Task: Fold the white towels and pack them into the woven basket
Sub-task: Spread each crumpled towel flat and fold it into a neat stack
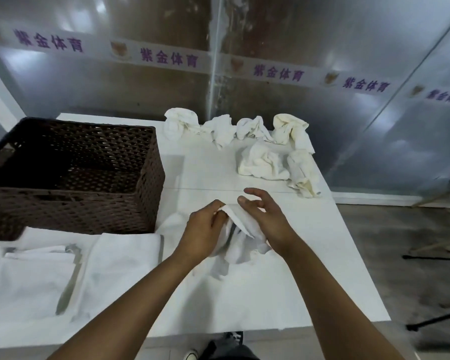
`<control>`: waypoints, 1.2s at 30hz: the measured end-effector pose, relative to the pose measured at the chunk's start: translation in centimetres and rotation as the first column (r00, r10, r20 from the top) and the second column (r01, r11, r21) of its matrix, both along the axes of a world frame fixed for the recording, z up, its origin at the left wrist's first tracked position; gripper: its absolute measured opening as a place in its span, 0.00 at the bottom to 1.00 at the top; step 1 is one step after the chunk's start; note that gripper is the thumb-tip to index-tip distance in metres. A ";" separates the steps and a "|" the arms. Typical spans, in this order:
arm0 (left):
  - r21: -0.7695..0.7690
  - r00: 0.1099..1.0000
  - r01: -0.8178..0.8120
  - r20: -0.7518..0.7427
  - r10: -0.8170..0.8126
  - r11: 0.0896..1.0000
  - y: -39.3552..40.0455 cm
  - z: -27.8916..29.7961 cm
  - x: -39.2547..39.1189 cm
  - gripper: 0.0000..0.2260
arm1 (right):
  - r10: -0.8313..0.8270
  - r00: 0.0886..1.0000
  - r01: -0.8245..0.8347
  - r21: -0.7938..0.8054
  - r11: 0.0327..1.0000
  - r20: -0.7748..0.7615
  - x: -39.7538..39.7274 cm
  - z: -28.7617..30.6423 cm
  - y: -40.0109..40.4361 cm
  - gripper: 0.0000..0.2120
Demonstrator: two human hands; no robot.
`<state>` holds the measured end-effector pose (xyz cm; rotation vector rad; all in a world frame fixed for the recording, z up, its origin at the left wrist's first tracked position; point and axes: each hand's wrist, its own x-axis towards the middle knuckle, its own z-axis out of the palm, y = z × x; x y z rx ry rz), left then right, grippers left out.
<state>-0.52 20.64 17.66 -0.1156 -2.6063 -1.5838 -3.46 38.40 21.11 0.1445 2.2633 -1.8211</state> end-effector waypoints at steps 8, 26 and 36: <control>-0.152 0.971 0.118 -0.191 -0.146 0.981 -2.6 10.1 -3.2 0.07 | 0.274 0.832 0.095 0.611 0.786 -0.483 -1.1 5.1 3.3 0.12; -0.322 0.971 -0.216 -0.167 0.169 0.922 -12.7 17.2 -6.1 0.04 | 0.280 0.821 0.276 0.775 0.568 -0.497 -10.5 14.8 10.8 0.10; -0.070 0.870 -0.461 -0.234 0.435 0.885 -13.7 19.8 -15.1 0.10 | -0.201 0.808 0.484 0.430 0.762 -0.553 -22.8 15.1 9.4 0.10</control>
